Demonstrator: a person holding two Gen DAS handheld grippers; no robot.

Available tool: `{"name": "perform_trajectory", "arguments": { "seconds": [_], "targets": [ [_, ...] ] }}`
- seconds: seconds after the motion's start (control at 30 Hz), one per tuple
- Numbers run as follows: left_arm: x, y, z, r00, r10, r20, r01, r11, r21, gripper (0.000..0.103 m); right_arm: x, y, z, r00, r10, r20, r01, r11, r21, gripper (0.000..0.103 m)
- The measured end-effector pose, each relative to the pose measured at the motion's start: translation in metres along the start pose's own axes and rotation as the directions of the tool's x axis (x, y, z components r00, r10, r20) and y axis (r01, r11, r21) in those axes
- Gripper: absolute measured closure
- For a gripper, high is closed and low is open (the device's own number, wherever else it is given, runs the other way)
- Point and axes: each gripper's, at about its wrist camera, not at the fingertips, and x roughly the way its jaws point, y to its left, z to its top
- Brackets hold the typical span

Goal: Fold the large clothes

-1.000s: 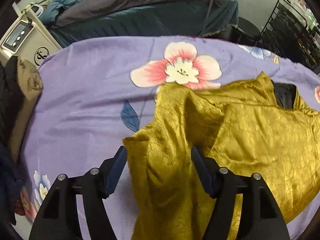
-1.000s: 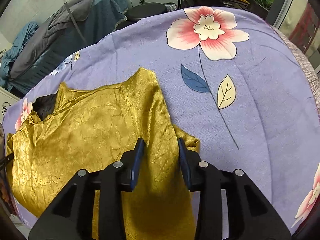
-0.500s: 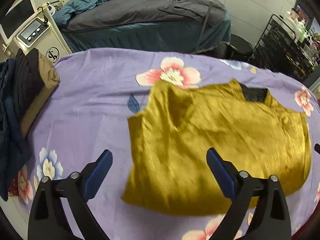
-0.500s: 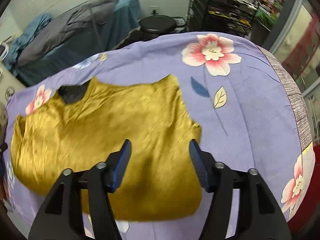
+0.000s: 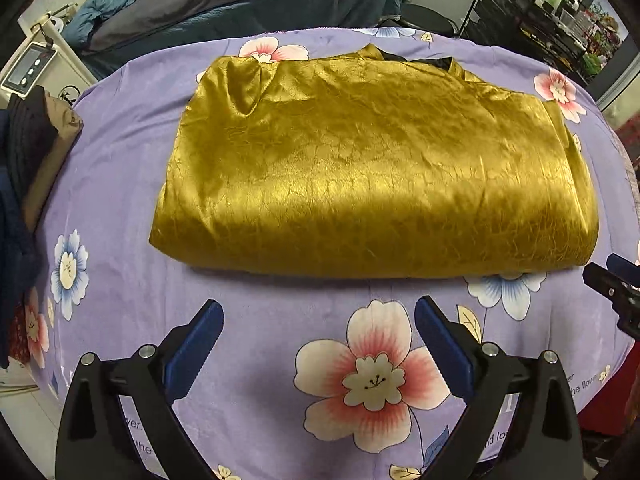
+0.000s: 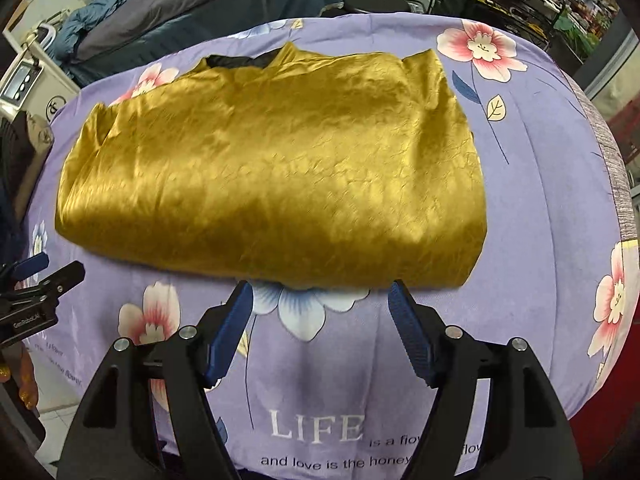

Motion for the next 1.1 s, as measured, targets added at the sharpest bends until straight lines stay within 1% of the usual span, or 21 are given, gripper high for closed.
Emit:
{"name": "perform_trajectory", "arguments": {
  "seconds": [0.07, 0.2, 0.27, 0.33, 0.37, 0.47, 0.53, 0.63, 0.77, 1.1],
  "targets": [
    [-0.005, -0.004, -0.002, 1.000, 0.025, -0.002, -0.025, 1.000, 0.009, 0.009, -0.005, 0.007, -0.005, 1.000, 0.002, 0.000, -0.002, 1.000, -0.021, 0.033],
    [-0.014, -0.011, -0.003, 0.999, 0.047, -0.020, -0.046, 0.998, 0.032, 0.009, -0.019, 0.021, -0.011, 1.000, 0.013, 0.010, -0.013, 0.998, -0.055, 0.032],
    [-0.023, -0.014, -0.002, 1.000, 0.030, -0.001, -0.030, 0.999, 0.037, 0.009, -0.026, 0.027, -0.010, 1.000, 0.018, 0.016, -0.017, 0.997, -0.071, 0.032],
    [-0.030, -0.015, 0.000, 0.999, 0.032, 0.013, -0.032, 0.999, 0.038, 0.009, -0.033, 0.031, -0.008, 0.999, 0.011, 0.031, -0.008, 0.996, -0.092, 0.032],
    [-0.033, -0.017, 0.001, 0.999, 0.036, 0.020, -0.037, 0.998, 0.044, 0.009, -0.037, 0.035, -0.007, 0.999, 0.004, 0.043, 0.001, 0.994, -0.107, 0.031],
    [-0.040, -0.021, 0.005, 0.998, 0.060, 0.035, -0.063, 0.995, 0.072, 0.008, -0.046, 0.039, -0.003, 0.998, 0.003, 0.061, 0.004, 0.993, -0.116, 0.024],
    [-0.042, -0.023, 0.005, 0.996, 0.075, 0.044, -0.079, 0.993, 0.087, 0.008, -0.049, 0.040, -0.001, 0.998, 0.004, 0.071, 0.004, 0.993, -0.119, 0.024],
    [-0.043, -0.024, 0.006, 0.995, 0.094, 0.044, -0.098, 0.990, 0.101, 0.007, -0.048, 0.041, 0.002, 0.998, -0.003, 0.067, 0.012, 0.992, -0.126, 0.024],
    [-0.041, -0.024, 0.008, 0.996, 0.087, 0.034, -0.090, 0.990, 0.110, 0.007, -0.046, 0.040, 0.004, 0.998, 0.000, 0.060, 0.008, 0.993, -0.121, 0.024],
    [-0.038, -0.023, 0.007, 0.995, 0.094, 0.018, -0.095, 0.989, 0.116, 0.006, -0.038, 0.037, 0.005, 0.999, -0.037, 0.030, 0.041, 0.991, -0.131, 0.024]
  ]
}}
